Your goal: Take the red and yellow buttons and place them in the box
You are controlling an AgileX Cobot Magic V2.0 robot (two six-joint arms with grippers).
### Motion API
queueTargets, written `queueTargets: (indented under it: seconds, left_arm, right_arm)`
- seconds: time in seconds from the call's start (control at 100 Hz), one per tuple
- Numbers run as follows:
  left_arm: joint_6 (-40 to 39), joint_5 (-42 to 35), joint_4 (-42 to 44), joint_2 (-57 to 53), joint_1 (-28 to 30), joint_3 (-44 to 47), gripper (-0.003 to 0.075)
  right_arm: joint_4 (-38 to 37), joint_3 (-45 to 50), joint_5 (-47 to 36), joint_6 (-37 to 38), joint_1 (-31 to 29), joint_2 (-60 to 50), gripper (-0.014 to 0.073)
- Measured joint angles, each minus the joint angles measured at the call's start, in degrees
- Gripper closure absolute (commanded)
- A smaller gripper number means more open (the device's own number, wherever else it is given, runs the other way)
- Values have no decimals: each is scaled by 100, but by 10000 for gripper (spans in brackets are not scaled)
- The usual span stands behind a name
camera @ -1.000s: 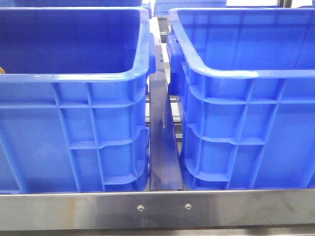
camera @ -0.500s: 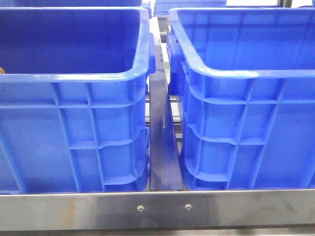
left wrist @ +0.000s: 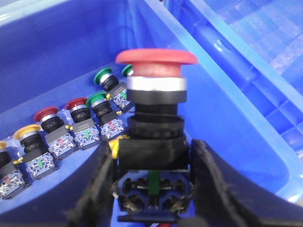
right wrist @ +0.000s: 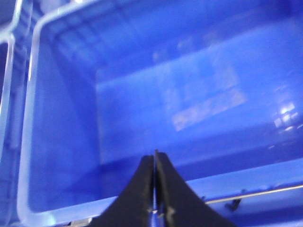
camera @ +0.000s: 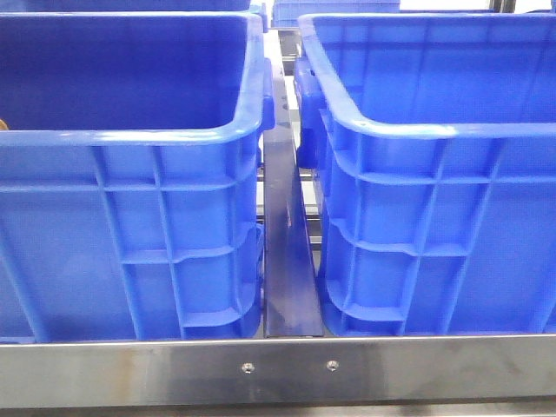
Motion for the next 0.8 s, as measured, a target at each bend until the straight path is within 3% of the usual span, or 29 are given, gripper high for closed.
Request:
queueTargets:
  seconds: [0.12, 0.19, 0.43, 0.55, 0.67, 0.8]
  left_arm:
    - [0, 0, 0, 0, 0, 0, 739]
    - [0, 0, 0, 0, 0, 0, 739]
    - [0, -9, 0, 2, 0, 0, 739]
    - [0, -9, 0, 2, 0, 0, 739]
    - [0, -9, 0, 2, 0, 0, 739]
    - [0, -9, 0, 2, 0, 0, 739]
  right_arm:
    - [823, 0, -136, -633, 0, 400, 85]
    - [1478, 0, -250, -1143, 0, 605, -11]
    - [4791, -12, -339, -4009, 24, 1511, -18]
    - [6322, -62, -325, -5457, 372, 2185, -18]
    - [6895, -324, -449, -6168, 976, 2907, -18]
    - [7040, -882, -571, -6434, 1621, 3715, -18]
